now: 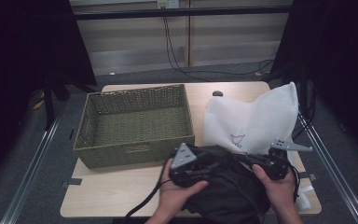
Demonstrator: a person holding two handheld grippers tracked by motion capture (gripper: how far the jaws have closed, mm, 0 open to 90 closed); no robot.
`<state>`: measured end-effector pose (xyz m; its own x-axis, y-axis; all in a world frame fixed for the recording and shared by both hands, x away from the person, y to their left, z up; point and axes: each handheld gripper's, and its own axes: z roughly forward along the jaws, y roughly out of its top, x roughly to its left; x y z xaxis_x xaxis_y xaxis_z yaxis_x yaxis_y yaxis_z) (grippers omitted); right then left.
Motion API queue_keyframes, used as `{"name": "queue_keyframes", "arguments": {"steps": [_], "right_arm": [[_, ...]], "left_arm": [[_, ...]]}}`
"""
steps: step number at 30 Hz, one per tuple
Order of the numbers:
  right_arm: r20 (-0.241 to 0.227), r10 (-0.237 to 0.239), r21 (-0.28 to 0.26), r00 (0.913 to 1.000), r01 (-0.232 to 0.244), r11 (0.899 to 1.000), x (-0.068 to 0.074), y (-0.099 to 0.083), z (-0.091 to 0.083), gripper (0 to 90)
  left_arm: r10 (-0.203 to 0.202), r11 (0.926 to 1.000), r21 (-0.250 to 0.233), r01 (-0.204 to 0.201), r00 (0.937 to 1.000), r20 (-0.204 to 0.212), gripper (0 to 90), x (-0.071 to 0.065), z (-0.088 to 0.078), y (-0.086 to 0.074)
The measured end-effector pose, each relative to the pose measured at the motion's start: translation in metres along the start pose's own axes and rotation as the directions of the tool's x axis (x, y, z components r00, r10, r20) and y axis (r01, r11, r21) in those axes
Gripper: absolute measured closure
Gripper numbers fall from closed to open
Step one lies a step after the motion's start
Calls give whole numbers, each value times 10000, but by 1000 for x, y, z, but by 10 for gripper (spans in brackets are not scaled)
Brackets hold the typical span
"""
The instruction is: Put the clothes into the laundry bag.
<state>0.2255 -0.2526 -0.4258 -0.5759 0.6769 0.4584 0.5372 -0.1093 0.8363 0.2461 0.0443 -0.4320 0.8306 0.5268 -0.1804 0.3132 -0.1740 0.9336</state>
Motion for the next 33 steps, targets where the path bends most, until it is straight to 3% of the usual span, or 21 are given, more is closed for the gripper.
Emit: {"name": "queue_keyframes", "arguments": {"steps": [1, 3, 5, 6, 7, 9, 11, 12, 13, 15, 16, 18, 19, 20, 23, 26, 29, 33], "right_arm": [[-17, 50, -13, 10000, -50, 10000, 0, 0, 0, 887], [-32, 42, 2, 10000, -42, 10000, -1, 0, 0, 887], [-76, 14, 49, 10000, -13, 10000, -1, -1, 2, 887], [-95, 66, 79, 9999, -66, 9999, -1, -1, 2, 887], [-108, 3, 111, 9999, -2, 9999, -1, -2, 3, 887], [-135, 50, 166, 9999, -48, 9999, -1, -2, 4, 887], [-143, 25, 211, 9999, -22, 9998, -2, -3, 6, 887], [-158, 46, 245, 9999, -42, 9997, -1, -4, 7, 887], [-180, 3, 288, 9998, 3, 9996, -1, -5, 8, 887], [-212, -3, 334, 9998, 10, 9994, -1, -6, 10, 887], [-222, -44, 348, 9997, 52, 9994, -2, -6, 11, 887], [-222, -60, 350, 9997, 68, 9994, -2, -6, 11, 887], [-219, -15, 317, 9998, 22, 9995, -2, -6, 10, 887], [-206, -24, 286, 9998, 30, 9996, -2, -6, 9, 887], [-214, -16, 172, 9998, 20, 9999, -3, -5, 8, 887], [-243, -73, 191, 9997, 77, 9998, 0, -4, 10, 887], [-245, -194, 200, 9995, 199, 9996, 1, -4, 11, 887], [-318, -181, 106, 9993, 184, 9998, 5, -2, 12, 887]], "left_arm": [[-70, 9998, -161, 66, 9997, -249, 433, 8, -10, 0], [-583, 9983, -45, 582, 9965, -591, 371, 26, -21, -6], [-1130, 9925, 364, 1165, 9897, -877, 298, 43, -20, -18], [-1477, 9854, 719, 1541, 9851, -877, 247, 49, -16, -25], [-1881, 9747, 1100, 1947, 9798, -676, 192, 53, -9, -33], [-2340, 9583, 1640, 2339, 9720, -186, 146, 55, 3, -46], [-2579, 9492, 1918, 2495, 9660, 197, 154, 51, 13, -54], [-2764, 9445, 1986, 2615, 9597, 510, 167, 48, 18, -56], [-2787, 9441, 2008, 2613, 9583, 636, 198, 45, 21, -56], [-2540, 9488, 2182, 2283, 9623, 973, 308, 39, 26, -55], [-2306, 9532, 2238, 2033, 9675, 1034, 391, 35, 27, -53], [-1874, 9613, 2238, 1606, 9767, 1042, 649, 29, 25, -50], [-1842, 9624, 2209, 1579, 9774, 1040, 738, 27, 24, -49], [-1942, 9634, 2117, 1646, 9727, 1273, 801, 27, 23, -48], [-2137, 9649, 1934, 1776, 9591, 1854, 830, 23, 22, -45], [-1762, 9761, 1689, 1369, 9531, 2460, 835, 12, 22, -39], [-1247, 9878, 1299, 859, 9359, 3293, 835, -2, 23, -28], [-860, 9910, 1279, 391, 9189, 3850, 831, -13, 30, -19]]}}
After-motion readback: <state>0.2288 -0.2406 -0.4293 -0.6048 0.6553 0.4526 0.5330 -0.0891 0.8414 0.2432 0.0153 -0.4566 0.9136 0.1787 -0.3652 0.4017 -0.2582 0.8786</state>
